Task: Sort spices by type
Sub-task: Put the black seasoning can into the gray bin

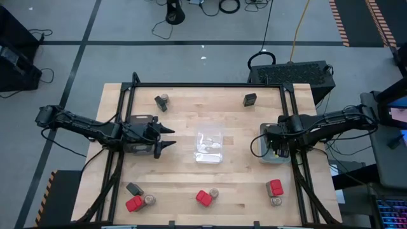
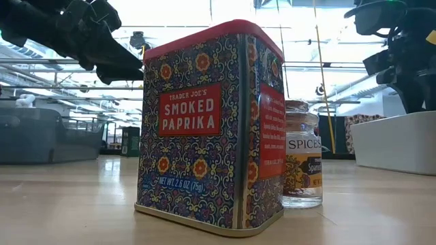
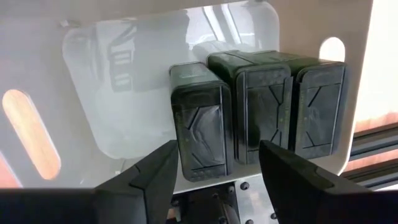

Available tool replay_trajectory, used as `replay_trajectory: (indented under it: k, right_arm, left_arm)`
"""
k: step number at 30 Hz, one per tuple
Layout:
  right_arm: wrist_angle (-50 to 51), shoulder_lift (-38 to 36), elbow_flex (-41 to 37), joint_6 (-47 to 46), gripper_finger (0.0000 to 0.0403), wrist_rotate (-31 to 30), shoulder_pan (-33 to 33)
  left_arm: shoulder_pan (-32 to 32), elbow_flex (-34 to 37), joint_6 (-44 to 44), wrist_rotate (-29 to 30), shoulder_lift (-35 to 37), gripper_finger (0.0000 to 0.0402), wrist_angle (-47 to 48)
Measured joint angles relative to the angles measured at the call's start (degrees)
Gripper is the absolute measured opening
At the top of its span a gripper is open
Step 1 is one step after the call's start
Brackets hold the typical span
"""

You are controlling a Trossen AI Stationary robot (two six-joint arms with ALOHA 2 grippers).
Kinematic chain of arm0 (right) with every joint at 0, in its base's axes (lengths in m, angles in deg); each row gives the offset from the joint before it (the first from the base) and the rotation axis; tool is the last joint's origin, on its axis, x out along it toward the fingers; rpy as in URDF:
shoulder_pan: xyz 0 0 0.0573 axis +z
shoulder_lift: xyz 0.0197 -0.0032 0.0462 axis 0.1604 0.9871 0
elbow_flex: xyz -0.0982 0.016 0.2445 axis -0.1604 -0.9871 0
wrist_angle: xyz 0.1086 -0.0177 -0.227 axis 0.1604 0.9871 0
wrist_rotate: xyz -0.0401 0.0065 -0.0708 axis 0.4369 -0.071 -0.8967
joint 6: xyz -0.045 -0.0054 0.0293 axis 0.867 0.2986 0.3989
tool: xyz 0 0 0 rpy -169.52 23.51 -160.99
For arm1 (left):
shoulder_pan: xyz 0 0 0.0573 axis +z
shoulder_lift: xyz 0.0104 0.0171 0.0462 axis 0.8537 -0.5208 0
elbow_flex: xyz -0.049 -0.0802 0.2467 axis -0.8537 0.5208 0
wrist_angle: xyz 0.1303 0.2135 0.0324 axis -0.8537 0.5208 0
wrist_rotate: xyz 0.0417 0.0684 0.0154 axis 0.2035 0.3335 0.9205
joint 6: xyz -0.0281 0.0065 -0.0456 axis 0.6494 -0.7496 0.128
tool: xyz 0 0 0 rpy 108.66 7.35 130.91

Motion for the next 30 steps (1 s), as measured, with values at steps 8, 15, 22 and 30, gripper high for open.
replay_trajectory:
  k: [8, 15, 22, 30]
  right_arm:
    - [0.26, 0.0, 5.57, -0.49, 0.0204, 2.67, 0.0]
    - [-0.75, 0.0, 15.28, 1.87, 0.0203, -0.65, 0.0]
    - [-18.99, -0.04, 21.87, 12.97, 0.0203, -6.34, -0.02]
    - [-49.81, 0.84, 18.9, 21.47, 0.0203, -6.5, -0.02]
  left_arm:
    - [-0.02, 0.0, 0.0, 0.12, 0.0, 0.0241, 0.0]
    - [-0.01, 0.02, 0.05, 0.29, 0.0, 0.0241, -0.58]
    - [-0.01, -0.5, -3.34, -1.12, 0.1, 0.0241, -7.52]
    - [-0.09, -3.02, -2.21, -3.44, 0.13, 0.0241, -7.45]
